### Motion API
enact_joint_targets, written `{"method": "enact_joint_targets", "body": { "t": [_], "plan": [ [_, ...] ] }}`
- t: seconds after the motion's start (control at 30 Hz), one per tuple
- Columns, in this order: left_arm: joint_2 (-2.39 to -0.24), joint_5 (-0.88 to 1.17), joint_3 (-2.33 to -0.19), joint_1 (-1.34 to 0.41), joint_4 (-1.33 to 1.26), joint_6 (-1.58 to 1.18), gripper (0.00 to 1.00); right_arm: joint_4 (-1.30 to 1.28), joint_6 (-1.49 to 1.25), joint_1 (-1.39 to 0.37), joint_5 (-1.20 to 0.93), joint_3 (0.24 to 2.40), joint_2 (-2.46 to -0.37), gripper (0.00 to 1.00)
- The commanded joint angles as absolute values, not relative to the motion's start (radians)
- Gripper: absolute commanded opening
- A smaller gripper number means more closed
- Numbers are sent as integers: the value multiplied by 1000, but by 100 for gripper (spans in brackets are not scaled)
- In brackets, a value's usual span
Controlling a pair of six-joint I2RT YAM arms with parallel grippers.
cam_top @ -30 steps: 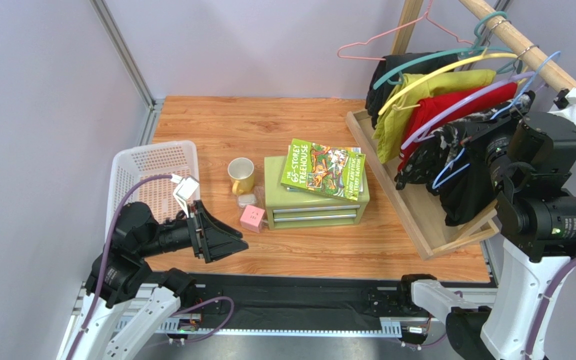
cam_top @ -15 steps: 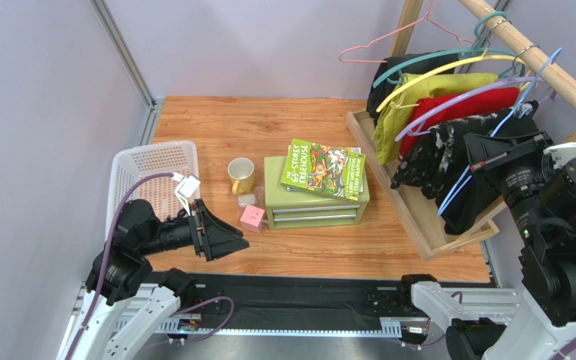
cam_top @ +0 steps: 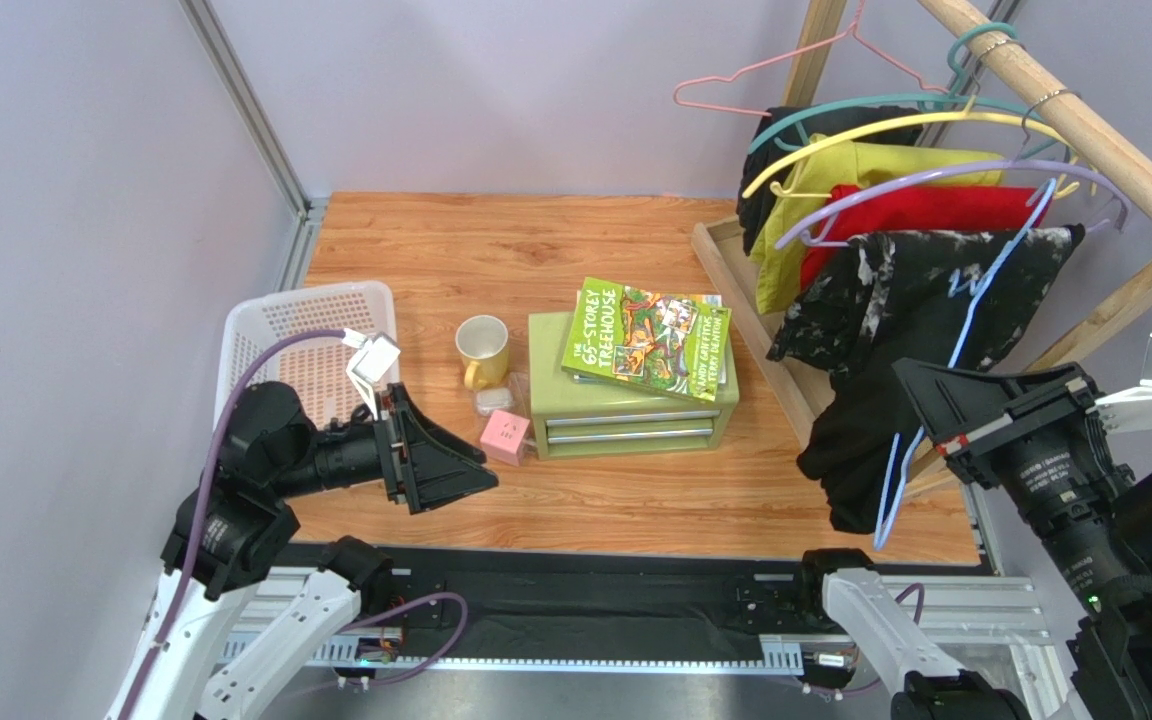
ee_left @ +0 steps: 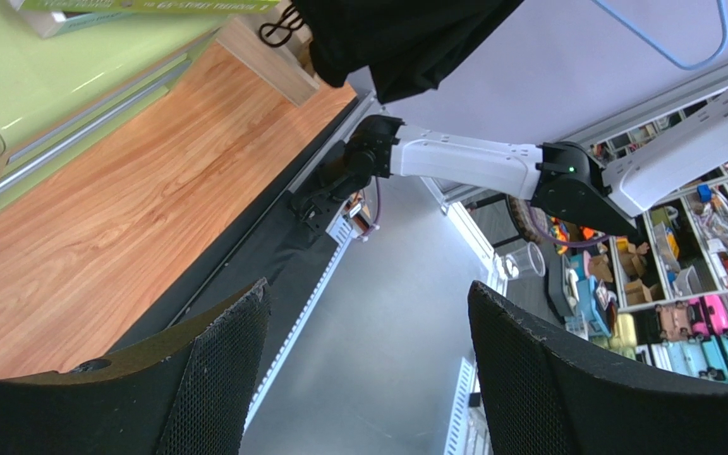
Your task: Remove the trousers from the hanger
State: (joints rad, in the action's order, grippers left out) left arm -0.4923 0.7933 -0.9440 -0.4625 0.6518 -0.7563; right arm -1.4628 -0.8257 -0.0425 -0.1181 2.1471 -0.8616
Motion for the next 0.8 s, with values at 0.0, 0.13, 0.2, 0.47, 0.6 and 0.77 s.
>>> {"method": "enact_joint_targets", "body": {
  "t": [0.0,0.13,0.2,0.47,0.6,0.77],
  "plan": [
    [-523,828,-1031,-465,647,-715,81,-1434,-795,-48,-279,2215,-842,0],
    [-557,827,-1072,-465,647,-707,80,-1494,-778,-48,-463,2243,-847,0],
    [-574,824,-1077,-465,611,-727,78,-1493,-781,-46,-524,2241,-844,0],
    [-626,758,-1089,-543,460,-804,77,-1454,-856,-29,-796,2290,-848,0],
    [-689,668,-1123,-708,457,-775,75,-1347,-925,-15,-909,2296,-851,0],
    [-767,511,-1224,-845,443,-746,75,-1055,-1131,55,-998,2296,-887,0]
  ]
}}
